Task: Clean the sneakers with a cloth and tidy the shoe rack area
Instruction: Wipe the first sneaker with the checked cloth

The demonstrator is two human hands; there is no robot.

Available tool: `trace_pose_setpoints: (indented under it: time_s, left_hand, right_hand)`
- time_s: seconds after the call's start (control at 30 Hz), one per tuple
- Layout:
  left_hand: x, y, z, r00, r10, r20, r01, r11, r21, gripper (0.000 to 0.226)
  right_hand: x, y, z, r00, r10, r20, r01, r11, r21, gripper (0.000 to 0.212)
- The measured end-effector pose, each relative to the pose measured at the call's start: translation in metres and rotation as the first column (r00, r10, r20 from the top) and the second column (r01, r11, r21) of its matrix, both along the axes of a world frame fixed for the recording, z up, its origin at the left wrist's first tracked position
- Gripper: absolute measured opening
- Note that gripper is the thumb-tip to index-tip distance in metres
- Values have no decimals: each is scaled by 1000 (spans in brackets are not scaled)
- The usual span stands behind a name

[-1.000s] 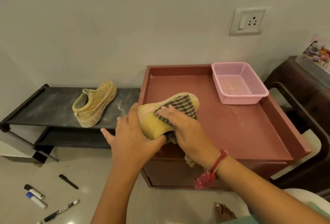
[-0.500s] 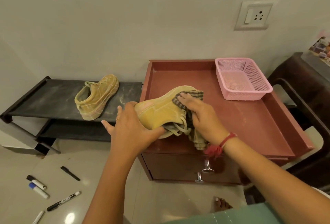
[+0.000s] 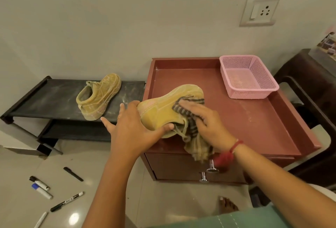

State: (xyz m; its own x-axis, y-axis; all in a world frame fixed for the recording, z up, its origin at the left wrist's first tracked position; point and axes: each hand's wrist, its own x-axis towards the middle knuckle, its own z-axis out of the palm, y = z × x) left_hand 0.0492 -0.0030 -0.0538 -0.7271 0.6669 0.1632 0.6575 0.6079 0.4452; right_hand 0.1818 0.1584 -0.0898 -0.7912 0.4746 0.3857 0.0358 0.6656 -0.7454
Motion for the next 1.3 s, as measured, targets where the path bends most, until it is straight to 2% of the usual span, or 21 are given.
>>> trace_pose_setpoints:
  time_s: [0.07,0.2,0.23,0.33,0.37,0.47,0.5,0.57,0.63,0.67,0.8,0.83,0.87,0.93,1.0,1.03,1.07,1.13,1.2,1.23,1.3]
  left_hand:
    - [-1,2,0,1000,11,5,-11,1000,9,113]
    - [0,1,-2,1000,5,-11,-5,1000,6,112]
    - [0,1,-2,1000,3,-10,-3,1000,2,112]
    - [-2,3,0,1000,20,23,-20,1000,7,111]
    - [-2,3,0,999,25,39,-26,1000,12,110]
    - [-3,2,0,999,7,37,-8,1000,27,110]
    - [-4,2,0,1000,0,30,-1,1000,26,110]
    - [-5,2,0,999,7,46,-8,1000,15,108]
    - [-7,2,0,997,12,71,-14,1000,22,107]
    - [-8,3,0,997,13,80,-15,999,28,108]
    - [-9,1,-4,998,4,56,-5,1000,14,114]
    - [-9,0,-4,999,0,49,0,1000,10,115]
    - [-9,0,-4,999,-4,42,4,1000,3,114]
    - [-9,0,-4,1000,-15,23,16,1000,-15,113]
    - [-8,0,-4,1000,-29,4,29,999,-34,112]
    - [-7,0,-5,999,-32,-5,32,999,-43,113]
    - [-7,1,-6,999,-32,-12,31,998,-51,115]
    - [-6,2,-8,999,-27,-20,26,998,-63,118]
    - [-7,2,-7,999,-32,-10,31,998,-57,116]
    - [-6,2,-5,999,-37,2,37,998,-50,114]
    - [-5,2,-2,999,-49,20,50,998,-44,111]
  right_hand:
    - [-5,6,4,997,-75,16,76,992,-98,54]
    - [7,-23,-1,981,193,13,-192,981,-35,57]
    - [8,-15,-2,984,178,25,-178,984,-10,59]
    - [2,11,-2,998,-16,58,17,1000,-21,62]
    - [0,7,-1,998,-3,61,5,1000,-28,62]
    - [8,-12,-5,982,180,64,-182,983,23,64]
    - [10,-9,-5,980,188,68,-191,980,48,65]
    - [6,13,-7,999,13,41,-13,1000,13,64]
    - [1,21,-5,982,-185,26,186,977,-101,59]
    - [1,16,-4,982,-185,35,188,973,-133,58]
    - [19,-7,10,985,149,84,-138,982,-127,57]
    - [21,1,14,982,162,98,-148,979,-137,57]
    - [20,13,15,991,103,88,-89,985,-149,56]
    - [15,38,13,979,-201,34,204,965,-164,53]
    - [10,44,11,881,-472,25,471,874,-121,51]
    - [5,37,12,867,-498,25,498,862,-95,50]
    - [1,25,13,900,-436,23,436,897,-64,49]
    - [-3,-7,12,981,-192,28,189,977,100,47]
    - [-2,-15,5,994,-52,92,22,954,299,51]
    - [-2,-4,5,990,-84,113,46,952,303,54]
    - [-3,21,3,960,-258,105,232,950,210,54]
